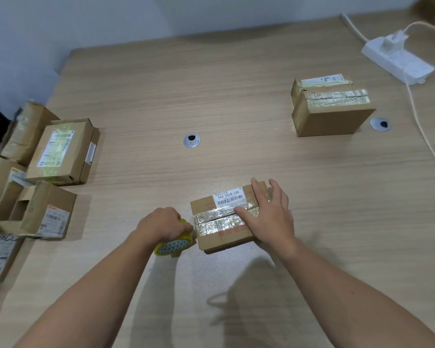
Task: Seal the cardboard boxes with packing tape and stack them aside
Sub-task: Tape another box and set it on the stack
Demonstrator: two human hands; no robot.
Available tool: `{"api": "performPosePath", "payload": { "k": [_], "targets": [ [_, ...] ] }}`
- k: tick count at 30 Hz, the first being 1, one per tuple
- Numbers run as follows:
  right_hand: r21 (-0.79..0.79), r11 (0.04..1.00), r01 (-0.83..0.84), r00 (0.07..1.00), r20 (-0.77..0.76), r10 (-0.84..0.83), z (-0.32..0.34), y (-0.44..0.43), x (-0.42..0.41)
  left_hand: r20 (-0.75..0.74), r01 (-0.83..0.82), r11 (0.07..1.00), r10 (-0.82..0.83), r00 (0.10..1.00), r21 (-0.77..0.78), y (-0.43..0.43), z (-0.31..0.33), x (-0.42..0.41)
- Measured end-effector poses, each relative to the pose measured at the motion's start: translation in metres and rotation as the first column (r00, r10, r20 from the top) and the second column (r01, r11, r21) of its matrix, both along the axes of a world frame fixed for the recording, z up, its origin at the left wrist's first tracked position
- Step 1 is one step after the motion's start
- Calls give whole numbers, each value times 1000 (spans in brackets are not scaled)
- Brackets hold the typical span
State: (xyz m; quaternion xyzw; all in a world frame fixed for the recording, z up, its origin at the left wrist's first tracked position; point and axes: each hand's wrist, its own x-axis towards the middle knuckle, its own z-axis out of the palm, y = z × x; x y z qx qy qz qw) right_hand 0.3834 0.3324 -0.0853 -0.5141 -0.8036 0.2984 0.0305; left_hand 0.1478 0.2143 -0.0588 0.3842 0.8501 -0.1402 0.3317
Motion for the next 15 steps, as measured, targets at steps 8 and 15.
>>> {"api": "performPosePath", "payload": {
  "k": [8,15],
  "targets": [
    [77,997,2,979,203,-18,6,-17,-27,-36,-57,998,59,998,38,1,-1,15],
    [21,999,35,984,174,-38,9,-20,-25,-34,-85,994,87,996,74,-5,-2,17]
  ]
}}
